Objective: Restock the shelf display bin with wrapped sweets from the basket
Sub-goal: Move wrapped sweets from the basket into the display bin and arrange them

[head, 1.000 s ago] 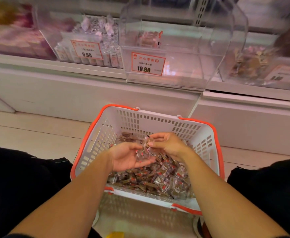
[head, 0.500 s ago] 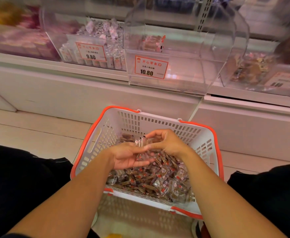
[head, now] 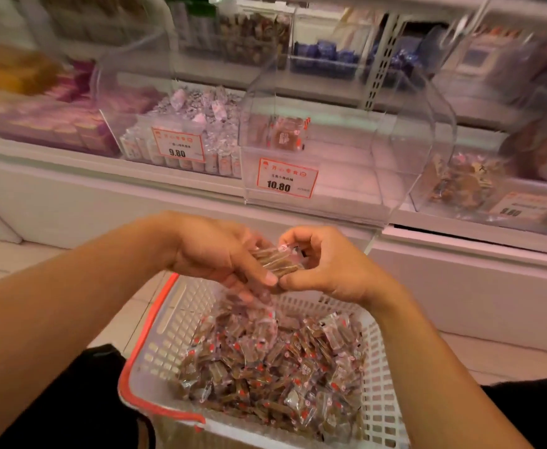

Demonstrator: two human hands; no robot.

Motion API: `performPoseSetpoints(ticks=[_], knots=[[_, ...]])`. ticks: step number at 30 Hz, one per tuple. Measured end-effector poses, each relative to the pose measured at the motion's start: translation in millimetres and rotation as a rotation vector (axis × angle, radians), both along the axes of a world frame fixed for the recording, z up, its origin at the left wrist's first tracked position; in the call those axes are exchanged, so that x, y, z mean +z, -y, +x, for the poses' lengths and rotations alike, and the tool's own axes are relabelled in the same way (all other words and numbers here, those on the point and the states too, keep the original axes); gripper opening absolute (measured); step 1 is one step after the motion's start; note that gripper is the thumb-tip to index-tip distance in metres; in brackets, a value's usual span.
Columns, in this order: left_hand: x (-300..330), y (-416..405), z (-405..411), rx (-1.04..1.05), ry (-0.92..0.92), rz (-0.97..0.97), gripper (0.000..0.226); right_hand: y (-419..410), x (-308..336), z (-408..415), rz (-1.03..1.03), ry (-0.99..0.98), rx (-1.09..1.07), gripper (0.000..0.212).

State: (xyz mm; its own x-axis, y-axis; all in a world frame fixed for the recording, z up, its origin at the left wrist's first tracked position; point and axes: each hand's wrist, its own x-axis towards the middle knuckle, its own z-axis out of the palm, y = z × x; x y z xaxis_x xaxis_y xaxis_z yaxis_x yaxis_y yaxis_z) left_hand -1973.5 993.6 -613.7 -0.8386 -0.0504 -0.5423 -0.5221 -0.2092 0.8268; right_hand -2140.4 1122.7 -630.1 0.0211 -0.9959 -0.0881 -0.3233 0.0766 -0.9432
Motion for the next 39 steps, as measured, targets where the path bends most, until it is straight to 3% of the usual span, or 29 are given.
performPoseSetpoints(ticks=[3,4,6,8,10,14,18,21,24,34,39], knots=[[52,23,8,0.139,-0.171,-0.130,0.055,0,52,-4,-0.259,0.068,-0.094,0.032],[63,31,10,0.273,-0.223,-0.246,0.056,2,70,-9,-0.363,0.139,-0.134,0.032],[69,48,9,0.555,-0.286,-0.657,0.052,14,103,-28,-0.538,0.232,-0.247,0.030],[64,65,1,0.681,-0.234,-1.070,0.056,41,129,-52,-0.572,0.046,-0.382,0.026],[56,74,-7,0.668,-0.156,-1.226,0.054,80,140,-72,-0.390,-0.248,-0.419,0.023],[47,80,-22,0.630,-0.162,-1.268,0.045,151,118,-87,0.079,-0.627,-0.244,0.026],[48,86,-30,0.554,-0.163,-1.311,0.032,180,80,-79,0.290,-0.529,-0.048,0.028],[50,89,-31,0.511,-0.169,-1.384,0.024,188,64,-73,0.252,-0.733,0.027,0.026],[50,90,-31,0.512,-0.200,-1.330,0.021,185,62,-75,0.181,-0.865,0.042,0.020],[47,87,-36,0.498,-0.254,-1.249,0.024,183,60,-88,0.036,-0.860,-0.087,0.031],[46,88,-37,0.484,-0.249,-1.256,0.023,190,53,-95,0.138,-0.904,-0.059,0.028]])
